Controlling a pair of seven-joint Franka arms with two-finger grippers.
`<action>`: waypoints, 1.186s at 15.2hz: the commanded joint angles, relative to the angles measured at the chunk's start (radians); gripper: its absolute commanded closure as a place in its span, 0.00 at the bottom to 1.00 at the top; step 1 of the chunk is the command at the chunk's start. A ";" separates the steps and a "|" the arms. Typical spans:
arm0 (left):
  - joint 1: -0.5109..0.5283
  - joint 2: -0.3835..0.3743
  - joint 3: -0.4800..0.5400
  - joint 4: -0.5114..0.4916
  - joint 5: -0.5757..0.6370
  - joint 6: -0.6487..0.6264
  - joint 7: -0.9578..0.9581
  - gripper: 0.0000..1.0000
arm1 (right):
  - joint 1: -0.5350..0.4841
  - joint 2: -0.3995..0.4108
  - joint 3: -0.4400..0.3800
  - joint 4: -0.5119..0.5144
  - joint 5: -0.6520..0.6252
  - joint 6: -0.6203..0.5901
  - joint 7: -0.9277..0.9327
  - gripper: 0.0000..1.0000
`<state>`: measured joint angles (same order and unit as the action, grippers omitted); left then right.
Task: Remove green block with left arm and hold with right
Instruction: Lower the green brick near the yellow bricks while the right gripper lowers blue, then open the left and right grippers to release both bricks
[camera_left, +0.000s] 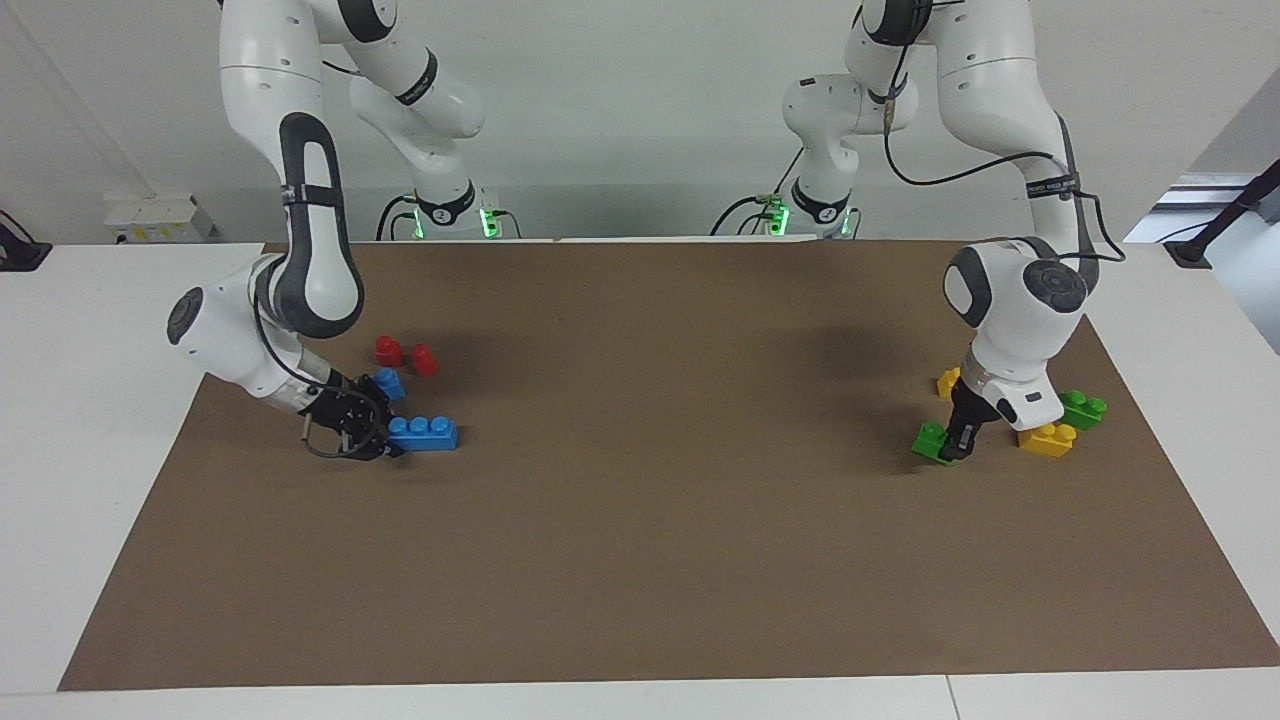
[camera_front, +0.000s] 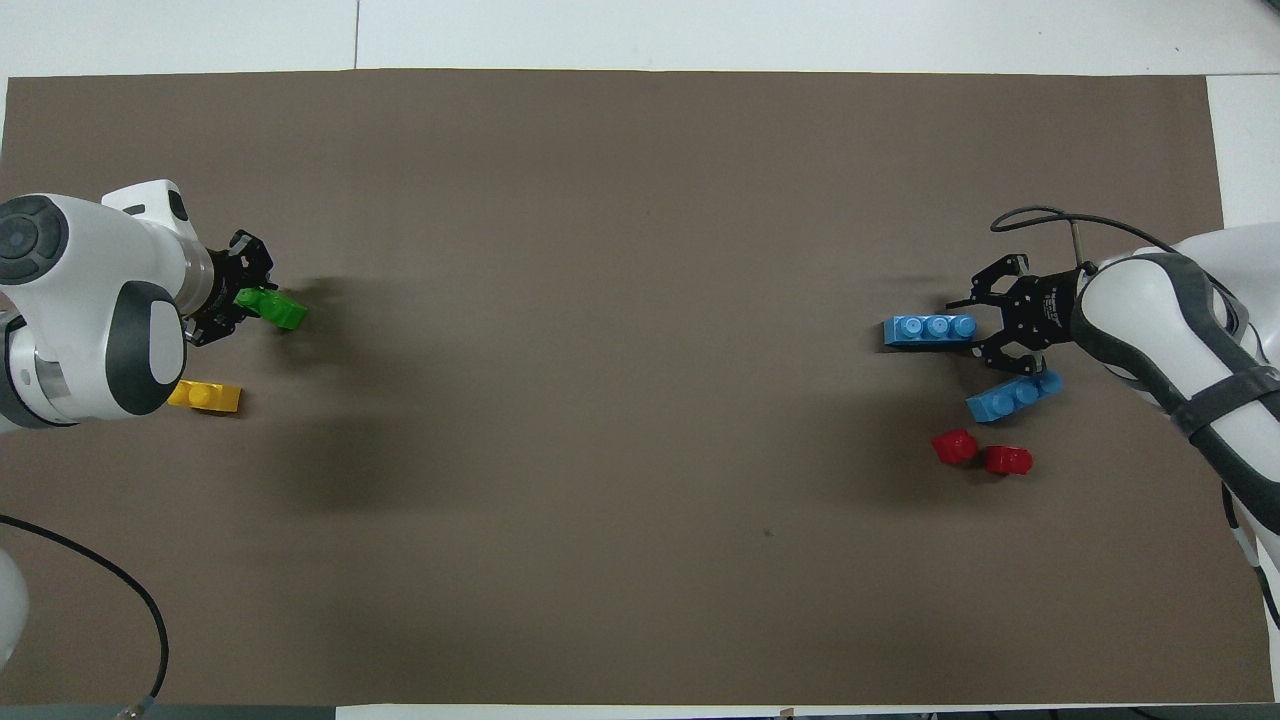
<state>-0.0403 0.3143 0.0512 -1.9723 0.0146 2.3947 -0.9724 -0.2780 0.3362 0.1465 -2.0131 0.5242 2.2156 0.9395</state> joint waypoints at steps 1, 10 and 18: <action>0.014 0.005 -0.008 0.004 -0.007 0.012 0.024 0.00 | -0.001 -0.020 -0.001 0.060 -0.015 -0.101 -0.001 0.00; 0.011 -0.089 -0.008 0.059 -0.001 -0.119 0.063 0.00 | -0.001 -0.196 0.005 0.270 -0.302 -0.466 -0.298 0.00; -0.001 -0.196 -0.016 0.237 -0.001 -0.442 0.444 0.00 | 0.045 -0.424 0.036 0.342 -0.466 -0.700 -0.766 0.00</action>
<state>-0.0419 0.1344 0.0394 -1.7765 0.0149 2.0298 -0.6420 -0.2487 -0.0663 0.1739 -1.7094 0.1141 1.5651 0.2860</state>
